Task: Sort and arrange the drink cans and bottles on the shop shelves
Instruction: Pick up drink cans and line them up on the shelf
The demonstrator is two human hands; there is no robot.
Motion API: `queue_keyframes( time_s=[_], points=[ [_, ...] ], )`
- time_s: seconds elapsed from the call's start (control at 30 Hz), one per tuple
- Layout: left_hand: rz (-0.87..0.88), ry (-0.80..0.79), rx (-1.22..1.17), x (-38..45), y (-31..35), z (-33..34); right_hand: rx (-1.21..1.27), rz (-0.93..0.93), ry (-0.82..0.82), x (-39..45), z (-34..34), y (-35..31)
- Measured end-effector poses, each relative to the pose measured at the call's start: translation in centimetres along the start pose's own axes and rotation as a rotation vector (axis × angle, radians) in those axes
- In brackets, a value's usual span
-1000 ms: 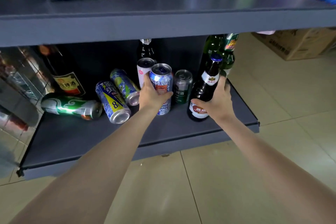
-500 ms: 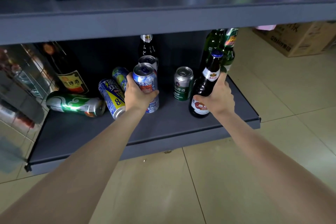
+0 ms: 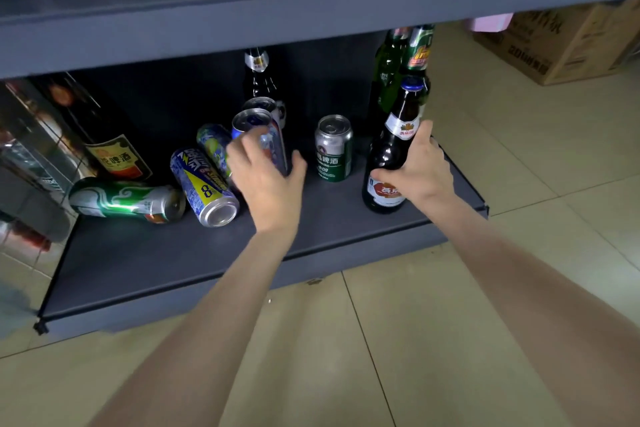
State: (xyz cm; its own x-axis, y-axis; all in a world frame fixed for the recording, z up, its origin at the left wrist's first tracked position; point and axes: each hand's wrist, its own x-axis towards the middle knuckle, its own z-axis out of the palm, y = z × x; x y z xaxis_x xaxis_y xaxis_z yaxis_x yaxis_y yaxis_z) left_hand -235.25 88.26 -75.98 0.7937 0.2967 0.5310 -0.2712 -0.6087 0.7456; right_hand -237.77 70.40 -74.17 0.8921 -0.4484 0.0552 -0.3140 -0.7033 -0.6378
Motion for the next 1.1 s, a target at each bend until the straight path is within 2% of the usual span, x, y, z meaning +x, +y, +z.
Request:
queue_keyframes(
  time_s=[0.03,0.1,0.17,0.3,0.53,0.8,0.9,1.1],
  points=[
    [0.049,-0.091,-0.081,-0.6,0.6,0.8,0.005,-0.01,-0.004,0.1,0.0,0.1],
    [0.034,-0.302,-0.175,-0.6,1.4,2.9,0.014,-0.029,-0.006,0.1,0.0,0.3],
    [0.0,-0.442,-0.112,0.2,1.7,5.2,0.026,-0.037,-0.003,0.0,0.2,0.5],
    [-0.104,-0.621,0.009,1.9,0.8,8.6,0.051,-0.066,-0.016,0.2,0.3,1.0],
    [-0.103,-0.587,0.022,1.5,0.7,8.2,0.085,-0.13,-0.053,0.6,-0.1,1.6],
    [0.075,-0.677,-0.023,-1.4,-3.1,-2.3,0.177,-0.05,-0.011,0.0,-0.5,1.0],
    [0.067,-0.678,-0.008,-1.2,-5.1,-5.1,0.177,-0.073,-0.018,0.3,0.9,-0.6],
    [-0.007,-0.566,0.035,0.0,-7.8,-8.5,0.144,-0.12,-0.103,3.6,5.7,-6.3]
  ],
)
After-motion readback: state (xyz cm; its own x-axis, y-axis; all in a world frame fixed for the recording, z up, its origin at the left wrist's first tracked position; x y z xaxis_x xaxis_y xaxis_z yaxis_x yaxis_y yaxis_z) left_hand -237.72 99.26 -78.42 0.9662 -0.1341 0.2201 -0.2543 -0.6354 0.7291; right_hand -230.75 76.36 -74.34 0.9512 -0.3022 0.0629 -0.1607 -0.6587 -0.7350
